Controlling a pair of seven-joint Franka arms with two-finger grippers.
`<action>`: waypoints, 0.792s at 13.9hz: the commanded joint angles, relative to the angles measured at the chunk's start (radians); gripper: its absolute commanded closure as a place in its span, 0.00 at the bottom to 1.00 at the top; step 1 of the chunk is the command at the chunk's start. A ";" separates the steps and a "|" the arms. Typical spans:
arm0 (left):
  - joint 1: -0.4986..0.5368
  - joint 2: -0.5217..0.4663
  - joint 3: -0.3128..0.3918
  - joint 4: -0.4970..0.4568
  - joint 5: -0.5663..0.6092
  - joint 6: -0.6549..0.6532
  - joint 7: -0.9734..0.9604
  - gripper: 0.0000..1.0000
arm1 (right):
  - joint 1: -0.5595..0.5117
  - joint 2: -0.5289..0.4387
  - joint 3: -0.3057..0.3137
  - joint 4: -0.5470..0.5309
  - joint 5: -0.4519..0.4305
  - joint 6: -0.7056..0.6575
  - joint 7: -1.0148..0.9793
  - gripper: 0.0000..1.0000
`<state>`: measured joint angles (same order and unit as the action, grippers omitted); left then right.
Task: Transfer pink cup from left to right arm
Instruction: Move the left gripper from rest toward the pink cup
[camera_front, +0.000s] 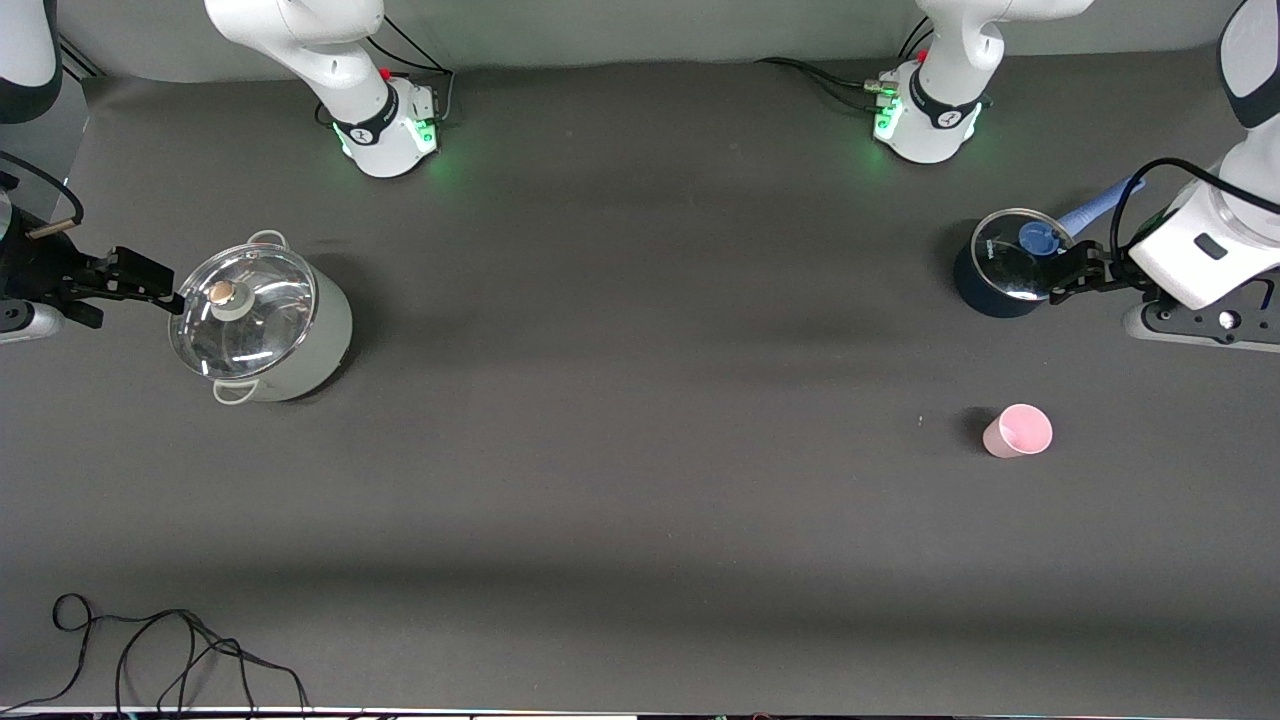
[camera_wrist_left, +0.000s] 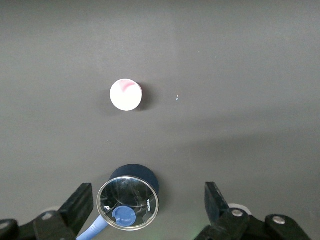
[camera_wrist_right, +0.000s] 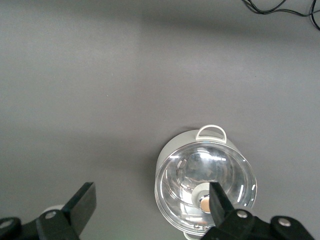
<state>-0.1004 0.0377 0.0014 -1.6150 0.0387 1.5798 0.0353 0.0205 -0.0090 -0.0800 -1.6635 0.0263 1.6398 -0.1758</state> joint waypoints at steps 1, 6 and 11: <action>-0.004 -0.018 0.009 -0.017 -0.010 -0.004 0.008 0.01 | 0.007 -0.002 -0.006 -0.009 -0.013 0.011 0.022 0.00; 0.004 -0.018 0.014 -0.016 -0.010 -0.006 0.046 0.01 | 0.007 0.000 -0.006 -0.004 -0.011 0.011 0.024 0.00; 0.100 0.007 0.014 0.012 -0.008 0.025 0.497 0.02 | 0.007 0.000 -0.007 -0.007 -0.008 0.015 0.024 0.00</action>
<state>-0.0557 0.0380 0.0128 -1.6148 0.0388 1.5907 0.3259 0.0205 -0.0076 -0.0824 -1.6651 0.0263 1.6446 -0.1744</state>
